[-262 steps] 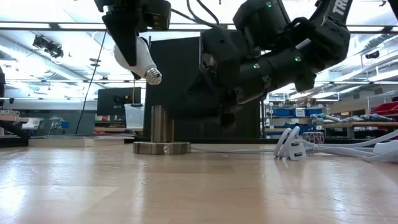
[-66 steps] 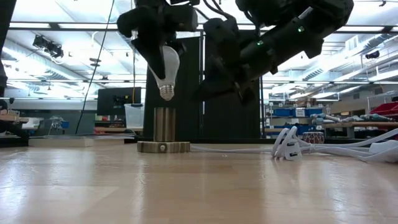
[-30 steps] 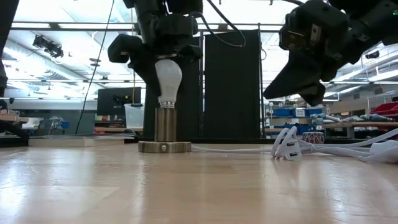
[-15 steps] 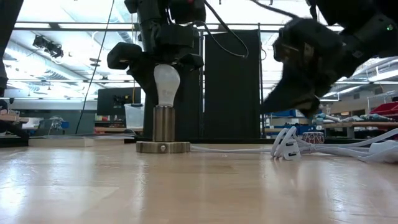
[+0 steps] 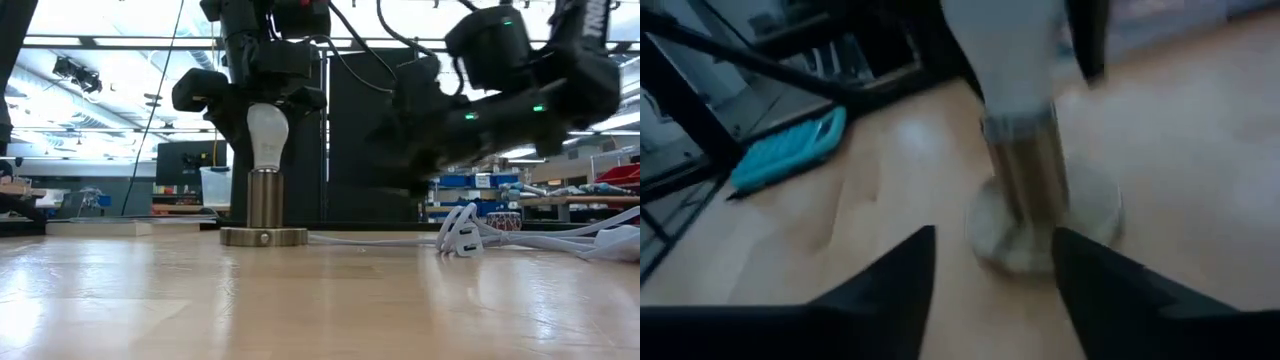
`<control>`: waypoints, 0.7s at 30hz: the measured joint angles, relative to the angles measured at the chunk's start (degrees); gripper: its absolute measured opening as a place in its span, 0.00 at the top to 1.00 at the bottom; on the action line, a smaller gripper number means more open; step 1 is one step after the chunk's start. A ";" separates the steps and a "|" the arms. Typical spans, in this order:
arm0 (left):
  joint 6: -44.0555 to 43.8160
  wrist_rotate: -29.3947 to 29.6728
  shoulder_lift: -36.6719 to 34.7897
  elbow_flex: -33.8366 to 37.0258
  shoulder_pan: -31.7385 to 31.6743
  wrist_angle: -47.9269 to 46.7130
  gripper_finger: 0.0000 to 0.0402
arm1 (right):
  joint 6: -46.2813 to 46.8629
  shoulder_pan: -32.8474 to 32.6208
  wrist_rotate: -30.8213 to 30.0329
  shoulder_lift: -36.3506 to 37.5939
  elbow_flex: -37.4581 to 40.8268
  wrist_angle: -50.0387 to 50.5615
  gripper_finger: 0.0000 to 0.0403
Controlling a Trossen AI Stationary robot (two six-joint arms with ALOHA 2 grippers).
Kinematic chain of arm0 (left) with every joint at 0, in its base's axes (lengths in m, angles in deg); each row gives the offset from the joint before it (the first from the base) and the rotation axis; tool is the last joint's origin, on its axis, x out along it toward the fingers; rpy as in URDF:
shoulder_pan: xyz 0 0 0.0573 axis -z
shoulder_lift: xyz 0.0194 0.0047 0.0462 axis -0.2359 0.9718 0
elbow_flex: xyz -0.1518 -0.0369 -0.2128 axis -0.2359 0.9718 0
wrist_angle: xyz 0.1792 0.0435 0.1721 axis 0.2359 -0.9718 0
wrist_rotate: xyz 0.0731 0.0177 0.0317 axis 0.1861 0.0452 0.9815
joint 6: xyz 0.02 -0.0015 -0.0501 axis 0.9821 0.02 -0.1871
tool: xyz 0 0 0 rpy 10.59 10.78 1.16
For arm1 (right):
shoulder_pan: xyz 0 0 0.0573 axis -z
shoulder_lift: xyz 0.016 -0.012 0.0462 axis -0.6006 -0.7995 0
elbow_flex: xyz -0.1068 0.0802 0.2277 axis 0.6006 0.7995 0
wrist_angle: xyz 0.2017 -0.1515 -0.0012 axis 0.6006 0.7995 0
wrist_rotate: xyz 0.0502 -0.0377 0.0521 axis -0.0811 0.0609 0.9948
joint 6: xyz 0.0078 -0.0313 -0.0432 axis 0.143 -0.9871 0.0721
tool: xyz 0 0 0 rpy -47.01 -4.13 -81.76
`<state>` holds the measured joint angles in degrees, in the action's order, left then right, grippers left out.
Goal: Screw lightbulb
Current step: Insert the white lightbulb into the lamp
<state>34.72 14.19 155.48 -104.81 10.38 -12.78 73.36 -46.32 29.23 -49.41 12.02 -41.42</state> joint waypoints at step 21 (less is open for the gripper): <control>-3.32 -0.04 -0.02 0.00 0.00 1.53 0.33 | -9.25 6.25 2.92 -16.65 -16.64 -2.41 0.42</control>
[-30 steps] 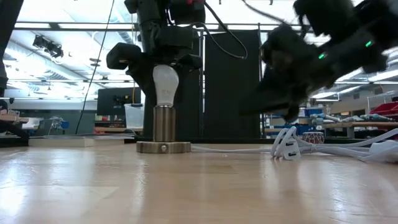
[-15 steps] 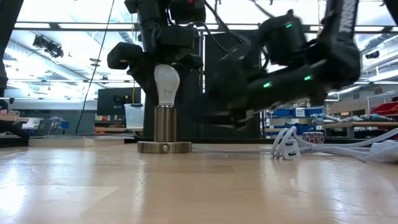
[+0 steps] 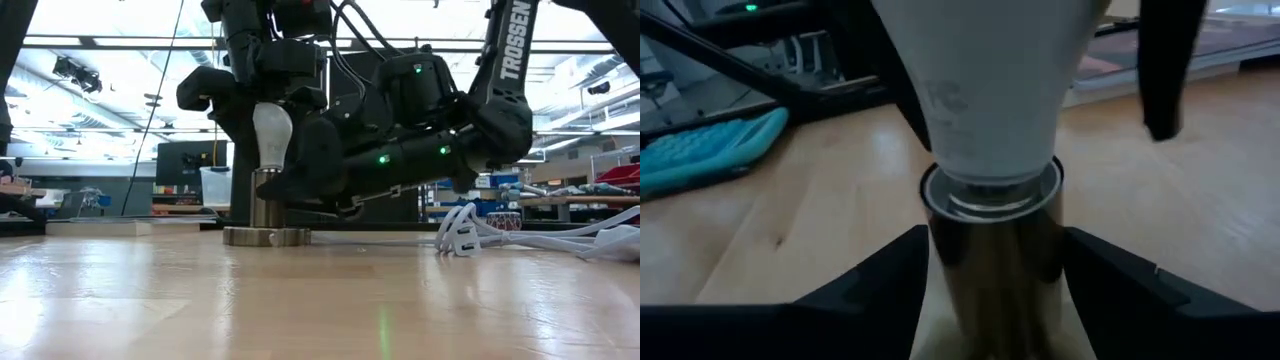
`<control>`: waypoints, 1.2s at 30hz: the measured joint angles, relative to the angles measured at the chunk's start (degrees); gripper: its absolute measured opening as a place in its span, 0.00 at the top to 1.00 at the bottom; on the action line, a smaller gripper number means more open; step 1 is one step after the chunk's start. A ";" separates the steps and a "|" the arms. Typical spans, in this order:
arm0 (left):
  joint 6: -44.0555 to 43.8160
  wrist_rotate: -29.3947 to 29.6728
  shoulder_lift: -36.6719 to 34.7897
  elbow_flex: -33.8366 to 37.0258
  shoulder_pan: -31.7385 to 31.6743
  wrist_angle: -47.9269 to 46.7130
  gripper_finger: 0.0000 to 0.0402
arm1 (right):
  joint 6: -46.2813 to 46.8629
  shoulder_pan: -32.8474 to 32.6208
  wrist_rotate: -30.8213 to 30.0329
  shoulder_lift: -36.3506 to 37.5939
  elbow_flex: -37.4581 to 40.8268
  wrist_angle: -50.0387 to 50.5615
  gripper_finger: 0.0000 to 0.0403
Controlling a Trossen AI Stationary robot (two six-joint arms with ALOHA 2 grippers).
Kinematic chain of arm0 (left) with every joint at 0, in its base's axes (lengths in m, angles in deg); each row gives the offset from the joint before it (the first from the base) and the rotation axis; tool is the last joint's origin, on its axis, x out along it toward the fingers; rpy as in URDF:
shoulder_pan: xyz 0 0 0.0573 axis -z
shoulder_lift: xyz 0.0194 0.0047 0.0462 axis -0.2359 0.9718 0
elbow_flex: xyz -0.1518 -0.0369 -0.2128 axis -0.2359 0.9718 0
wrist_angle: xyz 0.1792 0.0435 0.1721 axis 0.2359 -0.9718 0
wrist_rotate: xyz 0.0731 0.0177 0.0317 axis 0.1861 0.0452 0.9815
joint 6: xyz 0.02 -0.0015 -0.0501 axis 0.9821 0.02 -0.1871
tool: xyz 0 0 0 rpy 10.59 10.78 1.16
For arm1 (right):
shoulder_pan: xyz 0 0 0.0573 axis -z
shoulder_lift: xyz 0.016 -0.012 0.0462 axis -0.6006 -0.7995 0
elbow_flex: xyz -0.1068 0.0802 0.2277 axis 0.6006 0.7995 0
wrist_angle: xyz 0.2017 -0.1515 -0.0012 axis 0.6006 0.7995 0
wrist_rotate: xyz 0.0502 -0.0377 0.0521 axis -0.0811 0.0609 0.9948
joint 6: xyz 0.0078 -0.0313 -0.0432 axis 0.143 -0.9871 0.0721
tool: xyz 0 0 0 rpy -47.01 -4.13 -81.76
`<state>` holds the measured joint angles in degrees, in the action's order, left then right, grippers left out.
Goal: Screw lightbulb
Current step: Insert the white lightbulb into the lamp
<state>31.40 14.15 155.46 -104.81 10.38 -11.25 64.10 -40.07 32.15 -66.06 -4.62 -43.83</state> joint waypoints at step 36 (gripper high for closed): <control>-0.33 -2.27 0.78 -0.12 -0.01 0.18 0.34 | 0.03 0.72 -0.13 -1.68 -0.31 0.62 0.57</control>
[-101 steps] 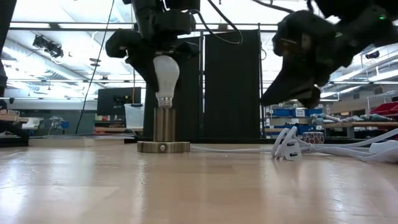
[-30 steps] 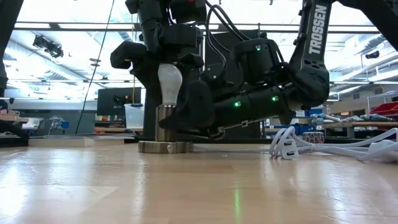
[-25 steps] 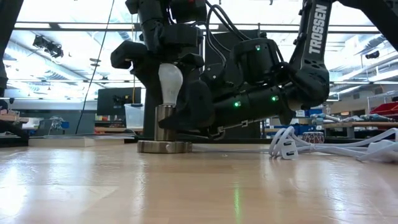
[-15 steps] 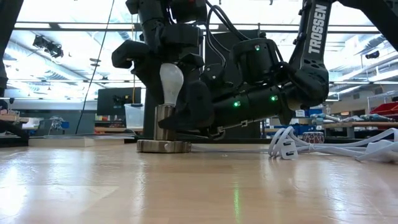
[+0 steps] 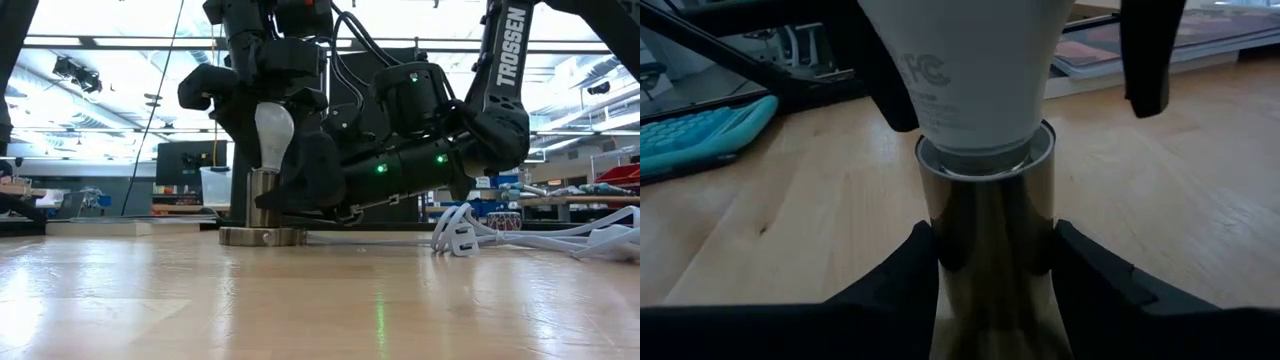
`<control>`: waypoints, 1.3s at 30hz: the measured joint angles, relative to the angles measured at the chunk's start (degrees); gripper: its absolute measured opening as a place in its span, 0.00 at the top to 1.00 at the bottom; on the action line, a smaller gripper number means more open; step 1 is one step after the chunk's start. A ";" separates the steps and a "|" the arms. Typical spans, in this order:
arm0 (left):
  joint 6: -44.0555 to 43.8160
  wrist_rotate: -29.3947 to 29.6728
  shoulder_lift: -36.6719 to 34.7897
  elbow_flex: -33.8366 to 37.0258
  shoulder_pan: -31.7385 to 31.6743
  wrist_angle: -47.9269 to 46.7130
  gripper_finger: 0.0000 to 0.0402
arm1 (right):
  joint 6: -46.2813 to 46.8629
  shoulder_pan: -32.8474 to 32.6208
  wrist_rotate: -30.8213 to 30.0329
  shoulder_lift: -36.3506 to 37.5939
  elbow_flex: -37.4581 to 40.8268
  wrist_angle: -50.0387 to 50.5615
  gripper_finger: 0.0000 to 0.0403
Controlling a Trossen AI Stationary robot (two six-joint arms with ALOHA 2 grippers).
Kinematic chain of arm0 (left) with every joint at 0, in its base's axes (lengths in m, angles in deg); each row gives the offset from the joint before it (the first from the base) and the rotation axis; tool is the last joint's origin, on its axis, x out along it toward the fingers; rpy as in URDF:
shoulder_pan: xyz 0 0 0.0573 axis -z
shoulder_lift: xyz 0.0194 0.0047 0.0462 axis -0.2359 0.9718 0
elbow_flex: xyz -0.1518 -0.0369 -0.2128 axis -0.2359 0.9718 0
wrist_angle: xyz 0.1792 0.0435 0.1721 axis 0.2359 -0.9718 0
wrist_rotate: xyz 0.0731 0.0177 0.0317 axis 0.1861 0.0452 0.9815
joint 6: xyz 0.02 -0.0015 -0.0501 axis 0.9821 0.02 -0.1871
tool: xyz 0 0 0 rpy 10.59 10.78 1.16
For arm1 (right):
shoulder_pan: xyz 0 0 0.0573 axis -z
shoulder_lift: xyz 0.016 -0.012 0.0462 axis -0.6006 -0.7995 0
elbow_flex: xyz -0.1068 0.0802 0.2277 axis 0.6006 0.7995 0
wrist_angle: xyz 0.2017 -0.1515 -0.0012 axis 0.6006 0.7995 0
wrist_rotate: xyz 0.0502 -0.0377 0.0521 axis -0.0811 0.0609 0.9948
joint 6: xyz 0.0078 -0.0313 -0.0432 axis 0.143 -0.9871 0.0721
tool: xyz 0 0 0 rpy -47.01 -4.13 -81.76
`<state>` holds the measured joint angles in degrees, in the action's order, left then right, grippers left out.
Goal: Screw lightbulb
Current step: Insert the white lightbulb into the lamp
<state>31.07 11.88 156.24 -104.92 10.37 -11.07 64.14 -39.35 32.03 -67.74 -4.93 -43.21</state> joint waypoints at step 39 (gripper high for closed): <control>-11.51 1.02 1.05 0.09 0.03 -1.04 0.29 | 5.22 2.81 11.11 0.28 2.48 -2.99 0.27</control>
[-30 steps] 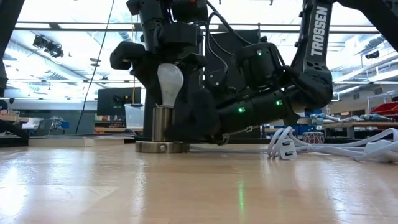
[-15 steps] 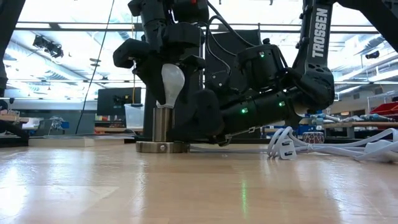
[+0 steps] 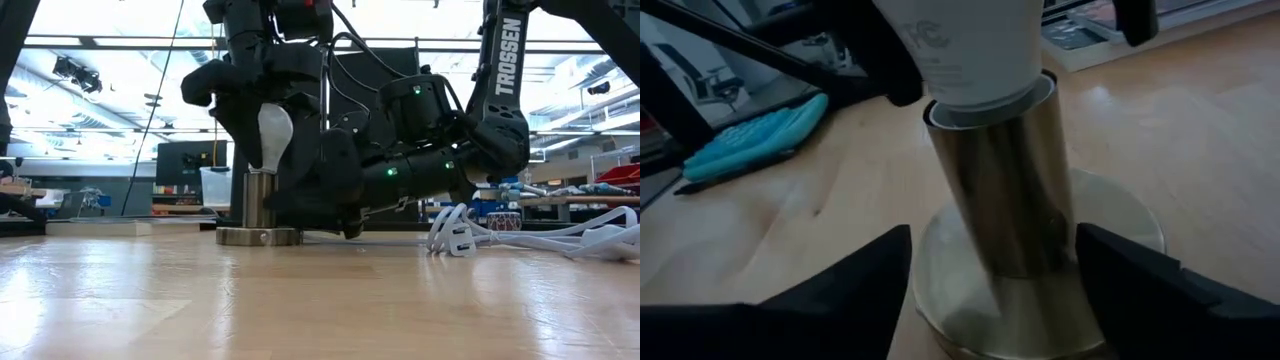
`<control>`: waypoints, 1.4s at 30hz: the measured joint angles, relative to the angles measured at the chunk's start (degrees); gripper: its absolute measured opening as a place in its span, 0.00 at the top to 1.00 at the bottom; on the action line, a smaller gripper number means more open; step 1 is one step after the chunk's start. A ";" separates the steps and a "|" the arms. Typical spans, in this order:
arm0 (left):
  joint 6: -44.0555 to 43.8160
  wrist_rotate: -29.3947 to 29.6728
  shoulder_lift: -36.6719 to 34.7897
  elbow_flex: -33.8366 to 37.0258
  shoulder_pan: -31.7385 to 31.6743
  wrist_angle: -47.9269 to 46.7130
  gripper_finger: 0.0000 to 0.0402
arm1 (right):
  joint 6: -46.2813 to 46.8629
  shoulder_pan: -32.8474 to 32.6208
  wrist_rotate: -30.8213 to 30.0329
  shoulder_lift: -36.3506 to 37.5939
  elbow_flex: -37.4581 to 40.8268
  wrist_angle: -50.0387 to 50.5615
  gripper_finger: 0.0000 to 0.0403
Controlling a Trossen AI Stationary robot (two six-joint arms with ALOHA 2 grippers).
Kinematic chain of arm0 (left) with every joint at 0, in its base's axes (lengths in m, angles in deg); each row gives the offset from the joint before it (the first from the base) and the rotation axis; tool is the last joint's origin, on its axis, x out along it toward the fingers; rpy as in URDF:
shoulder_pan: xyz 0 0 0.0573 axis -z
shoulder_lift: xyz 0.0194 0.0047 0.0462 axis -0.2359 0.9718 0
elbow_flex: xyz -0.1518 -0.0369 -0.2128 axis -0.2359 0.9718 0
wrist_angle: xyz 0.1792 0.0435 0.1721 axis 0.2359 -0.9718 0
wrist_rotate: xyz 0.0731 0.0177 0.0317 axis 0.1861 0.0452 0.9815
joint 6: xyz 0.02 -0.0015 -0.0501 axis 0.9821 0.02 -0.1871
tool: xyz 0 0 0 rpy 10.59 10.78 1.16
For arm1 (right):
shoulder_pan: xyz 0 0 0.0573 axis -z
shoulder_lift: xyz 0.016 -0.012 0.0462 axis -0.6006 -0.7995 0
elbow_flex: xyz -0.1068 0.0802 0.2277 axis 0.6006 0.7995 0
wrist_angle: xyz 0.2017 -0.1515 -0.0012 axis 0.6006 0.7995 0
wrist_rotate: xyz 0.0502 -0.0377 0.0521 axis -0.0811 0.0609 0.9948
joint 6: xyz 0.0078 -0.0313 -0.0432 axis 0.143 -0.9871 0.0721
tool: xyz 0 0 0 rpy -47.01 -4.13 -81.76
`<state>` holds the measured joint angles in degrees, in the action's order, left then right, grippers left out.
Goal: Screw lightbulb
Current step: Insert the white lightbulb into the lamp
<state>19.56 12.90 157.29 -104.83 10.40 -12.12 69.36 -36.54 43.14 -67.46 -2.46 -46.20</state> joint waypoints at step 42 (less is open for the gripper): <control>-15.02 -1.79 -0.39 -12.40 0.11 -9.13 0.09 | 0.21 0.10 1.30 0.07 -0.05 0.13 0.36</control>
<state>4.54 11.11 156.90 -117.23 10.51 -21.24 69.57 -36.45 44.44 -67.39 -2.51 -46.07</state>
